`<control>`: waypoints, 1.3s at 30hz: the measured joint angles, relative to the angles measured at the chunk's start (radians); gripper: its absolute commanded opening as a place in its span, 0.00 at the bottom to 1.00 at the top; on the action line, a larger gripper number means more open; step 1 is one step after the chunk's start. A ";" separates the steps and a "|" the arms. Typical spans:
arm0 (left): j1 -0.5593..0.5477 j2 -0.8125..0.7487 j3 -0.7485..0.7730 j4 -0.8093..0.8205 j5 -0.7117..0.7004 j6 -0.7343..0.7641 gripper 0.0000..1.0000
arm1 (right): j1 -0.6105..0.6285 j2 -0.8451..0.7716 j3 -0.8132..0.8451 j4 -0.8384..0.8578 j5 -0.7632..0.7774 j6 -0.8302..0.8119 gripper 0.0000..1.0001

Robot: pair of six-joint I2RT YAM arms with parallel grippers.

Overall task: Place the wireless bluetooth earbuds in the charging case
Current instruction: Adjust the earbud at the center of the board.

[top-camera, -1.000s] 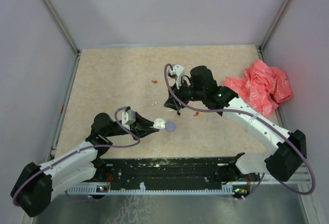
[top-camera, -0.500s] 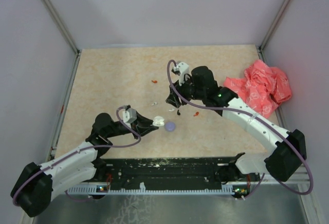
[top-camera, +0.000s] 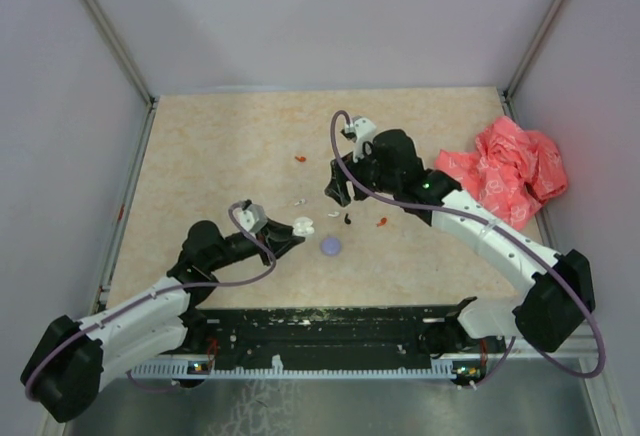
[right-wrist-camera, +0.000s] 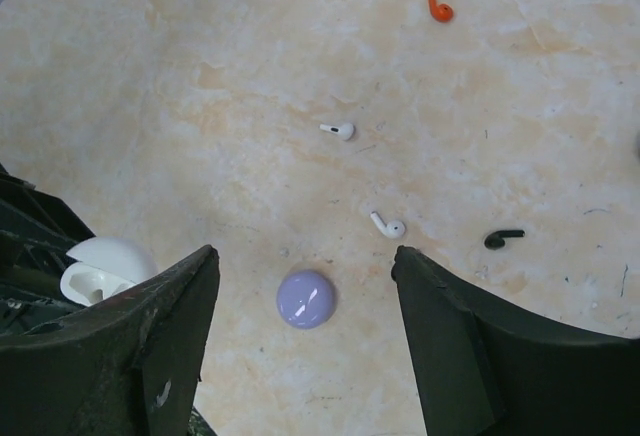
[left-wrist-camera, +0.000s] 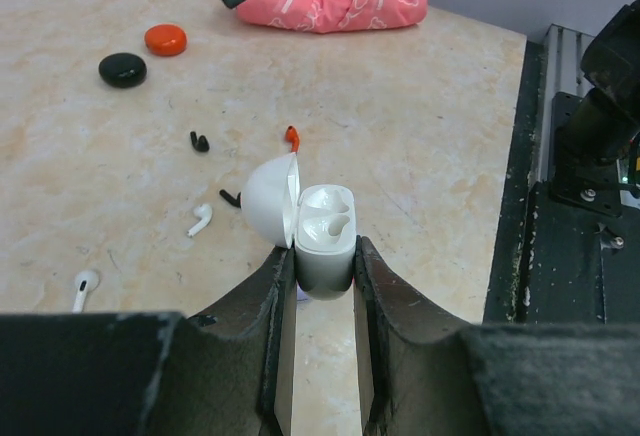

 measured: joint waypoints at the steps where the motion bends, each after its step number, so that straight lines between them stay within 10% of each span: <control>1: 0.000 0.003 0.000 -0.005 -0.013 -0.001 0.00 | -0.001 0.000 -0.002 -0.001 0.008 0.005 0.74; 24: 0.158 0.102 -0.066 0.063 -0.095 -0.118 0.00 | -0.020 0.005 -0.142 0.127 0.050 0.070 0.78; 39: 0.221 0.054 -0.072 -0.026 -0.175 -0.139 0.00 | 0.013 0.266 -0.163 0.201 0.174 0.096 0.57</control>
